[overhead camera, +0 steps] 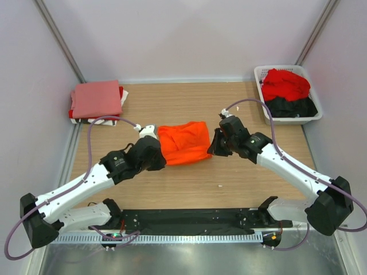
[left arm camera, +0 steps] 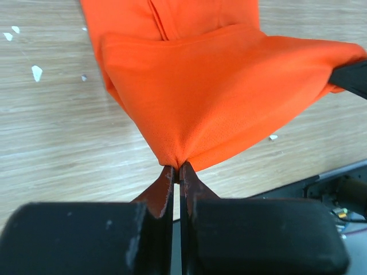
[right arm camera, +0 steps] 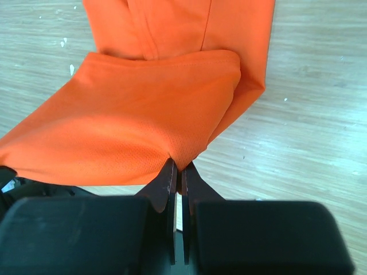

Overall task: Fold and stack the t-shirts
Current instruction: Fold the tshirt

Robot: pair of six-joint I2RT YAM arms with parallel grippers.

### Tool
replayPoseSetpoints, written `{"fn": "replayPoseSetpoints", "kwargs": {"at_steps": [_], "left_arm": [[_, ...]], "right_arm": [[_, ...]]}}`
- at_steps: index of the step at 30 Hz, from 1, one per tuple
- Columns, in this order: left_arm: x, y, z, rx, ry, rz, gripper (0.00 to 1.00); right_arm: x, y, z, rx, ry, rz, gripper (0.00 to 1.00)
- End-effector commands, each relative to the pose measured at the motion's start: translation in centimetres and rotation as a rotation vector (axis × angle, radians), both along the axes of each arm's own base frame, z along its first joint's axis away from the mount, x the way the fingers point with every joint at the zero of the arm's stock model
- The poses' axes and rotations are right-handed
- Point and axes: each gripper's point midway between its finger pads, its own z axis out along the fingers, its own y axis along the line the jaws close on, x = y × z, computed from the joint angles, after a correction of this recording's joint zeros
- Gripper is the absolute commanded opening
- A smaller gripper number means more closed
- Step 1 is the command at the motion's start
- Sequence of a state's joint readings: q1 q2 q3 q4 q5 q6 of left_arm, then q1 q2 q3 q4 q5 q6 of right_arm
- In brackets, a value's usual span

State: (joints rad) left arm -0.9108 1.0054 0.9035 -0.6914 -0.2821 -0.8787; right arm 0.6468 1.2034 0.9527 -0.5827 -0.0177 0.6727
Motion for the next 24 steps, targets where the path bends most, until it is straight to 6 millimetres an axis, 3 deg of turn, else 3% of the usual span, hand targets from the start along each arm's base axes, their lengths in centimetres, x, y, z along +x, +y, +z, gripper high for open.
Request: {"fn": "replayPoseSetpoints", "kwargs": {"at_steps": [1,8,11,12,14,16,17,18,19,20,21,22,24], "left_arm": [[1.5,1.0,1.2,0.038,-0.038,0.023,0.0],[4.6,2.0,0.8,0.013,0.012,0.049,0.0],[6.4,2.0,0.6,-0.02,0.053,0.044,0.0],[7.1,2.0,0.8,-0.03,0.053,0.042,0.0],[9.7,2.5,-0.1,-0.011,0.072,0.059,0.02],[12.5,2.1,0.4,-0.028,0.085,0.046,0.0],[14.7,3.1,-2.7,0.01,0.164,0.086,0.0],[17.0,3.0,-1.8,-0.003,0.148,0.087,0.0],[19.0,4.3,-2.7,-0.003,0.17,0.12,0.0],[20.6,4.8,-7.1,0.032,0.274,0.143,0.0],[22.3,5.4,-8.1,0.029,0.291,0.169,0.03],[24.5,5.7,-10.7,-0.004,0.358,0.183,0.24],[26.1,6.0,-12.2,-0.029,0.399,0.21,0.47]], "right_arm": [[2.4,-0.6,2.0,-0.055,-0.081,-0.025,0.01],[4.9,-0.1,1.4,-0.093,-0.06,-0.028,0.01],[6.9,0.0,1.8,-0.096,-0.067,-0.04,0.01],[7.8,0.2,0.7,-0.106,-0.043,-0.042,0.01],[10.5,0.1,1.5,-0.104,-0.061,-0.062,0.01],[14.5,0.4,0.4,-0.133,-0.056,-0.108,0.01],[16.3,0.2,-0.5,-0.148,-0.05,-0.139,0.01],[19.6,0.7,-1.7,-0.126,-0.03,-0.166,0.01],[21.3,1.3,-2.5,-0.102,-0.015,-0.153,0.02],[23.0,2.2,-2.8,-0.069,-0.021,-0.13,0.13],[26.5,3.0,-0.1,-0.024,-0.115,-0.114,0.66],[28.0,3.1,-4.3,-0.056,-0.052,-0.117,0.82],[29.8,3.1,-3.8,-0.053,-0.047,-0.113,0.97]]}}
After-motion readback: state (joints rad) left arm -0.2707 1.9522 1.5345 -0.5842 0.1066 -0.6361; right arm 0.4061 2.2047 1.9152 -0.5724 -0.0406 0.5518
